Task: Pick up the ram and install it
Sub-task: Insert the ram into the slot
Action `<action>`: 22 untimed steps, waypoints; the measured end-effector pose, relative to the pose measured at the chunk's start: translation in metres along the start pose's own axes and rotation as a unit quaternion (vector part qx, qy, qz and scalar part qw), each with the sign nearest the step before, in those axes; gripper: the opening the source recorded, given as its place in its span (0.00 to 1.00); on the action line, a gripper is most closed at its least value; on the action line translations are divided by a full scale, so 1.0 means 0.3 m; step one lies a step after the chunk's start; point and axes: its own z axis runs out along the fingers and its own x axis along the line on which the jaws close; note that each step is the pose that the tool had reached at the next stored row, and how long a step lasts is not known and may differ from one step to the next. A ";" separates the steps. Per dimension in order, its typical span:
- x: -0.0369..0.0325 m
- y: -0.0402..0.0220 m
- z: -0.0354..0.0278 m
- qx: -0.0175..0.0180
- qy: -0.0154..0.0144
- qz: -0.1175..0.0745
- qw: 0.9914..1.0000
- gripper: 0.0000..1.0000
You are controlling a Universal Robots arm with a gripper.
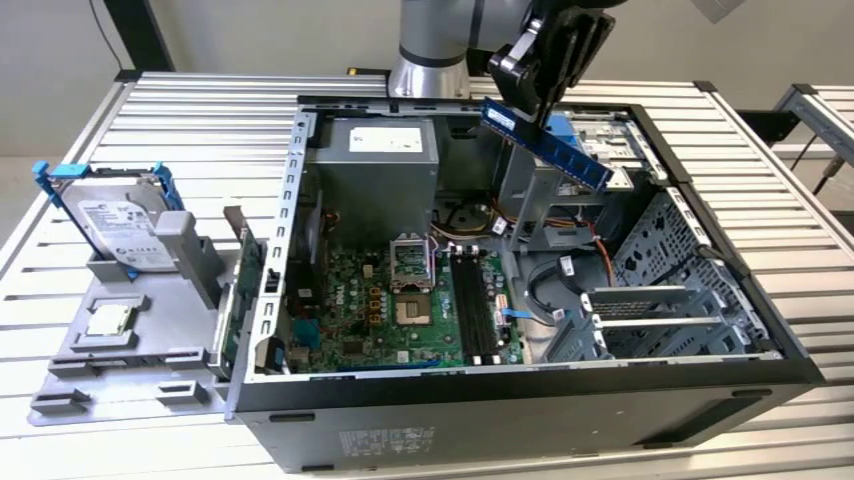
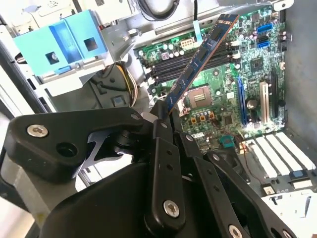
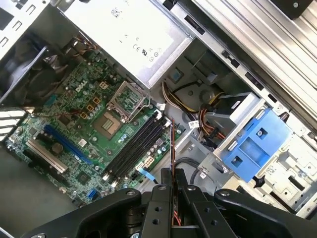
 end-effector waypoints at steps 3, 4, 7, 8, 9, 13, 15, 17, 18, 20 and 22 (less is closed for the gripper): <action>0.000 0.000 0.000 0.000 0.000 0.009 1.000 0.00; 0.000 0.000 0.000 0.000 0.000 0.015 1.000 0.00; 0.000 0.000 0.000 0.001 -0.001 0.037 0.999 0.00; 0.000 0.000 0.000 0.002 -0.001 0.046 0.999 0.00; 0.000 0.000 0.000 0.002 -0.001 0.053 0.999 0.00; 0.000 0.000 0.000 0.003 -0.002 0.086 0.996 0.00; 0.000 0.000 0.000 0.004 -0.002 0.102 0.995 0.00; 0.000 0.000 0.001 0.004 -0.002 0.119 0.993 0.00; 0.000 0.000 0.001 0.004 -0.002 0.127 0.992 0.00; 0.000 0.000 0.001 0.005 -0.003 0.151 0.988 0.00; 0.000 0.000 0.001 0.006 -0.003 0.168 0.986 0.00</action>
